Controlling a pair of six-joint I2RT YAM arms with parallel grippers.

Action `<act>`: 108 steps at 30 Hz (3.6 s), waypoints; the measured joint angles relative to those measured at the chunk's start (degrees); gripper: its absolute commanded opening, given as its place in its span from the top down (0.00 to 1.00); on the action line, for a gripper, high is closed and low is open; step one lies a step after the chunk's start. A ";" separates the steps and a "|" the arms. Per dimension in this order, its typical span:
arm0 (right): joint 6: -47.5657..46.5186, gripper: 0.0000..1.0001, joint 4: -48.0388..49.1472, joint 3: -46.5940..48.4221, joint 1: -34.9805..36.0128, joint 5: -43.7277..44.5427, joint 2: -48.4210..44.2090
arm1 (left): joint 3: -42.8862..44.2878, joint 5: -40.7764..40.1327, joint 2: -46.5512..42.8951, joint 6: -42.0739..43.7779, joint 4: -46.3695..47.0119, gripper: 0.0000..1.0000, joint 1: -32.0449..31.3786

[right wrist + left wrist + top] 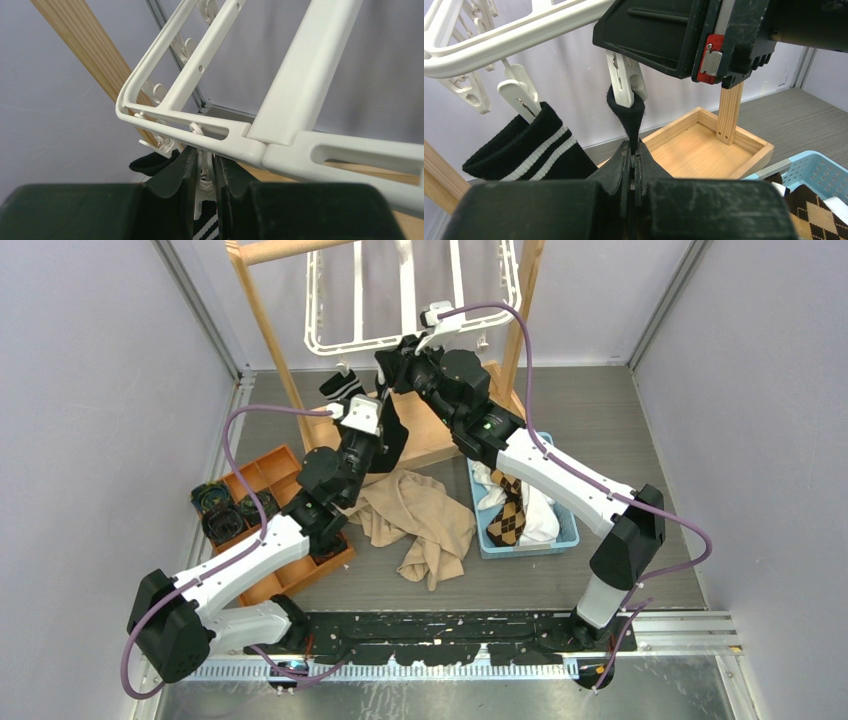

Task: Clip the socks to the hanger
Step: Clamp the sock onto the hanger, then pick up the sock from the bin.

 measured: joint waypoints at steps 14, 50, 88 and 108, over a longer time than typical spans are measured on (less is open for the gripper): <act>-0.44 0.90 -0.57 0.46 0.33 1.25 0.37 | 3.50 -1.38 1.14 -2.29 -0.61 1.00 -0.74; 0.13 0.00 2.54 -10.10 0.37 -0.63 -6.49 | 2.10 -3.98 -5.79 -6.95 -8.11 0.50 -1.16; -5.84 0.00 -15.13 -49.00 -1.66 14.21 -56.15 | -8.07 21.27 -31.98 -36.26 -38.23 0.00 -1.18; 11.28 0.00 -25.59 -53.77 -30.18 -4.87 -44.81 | -7.34 14.99 -31.15 -47.78 -45.03 0.00 -1.18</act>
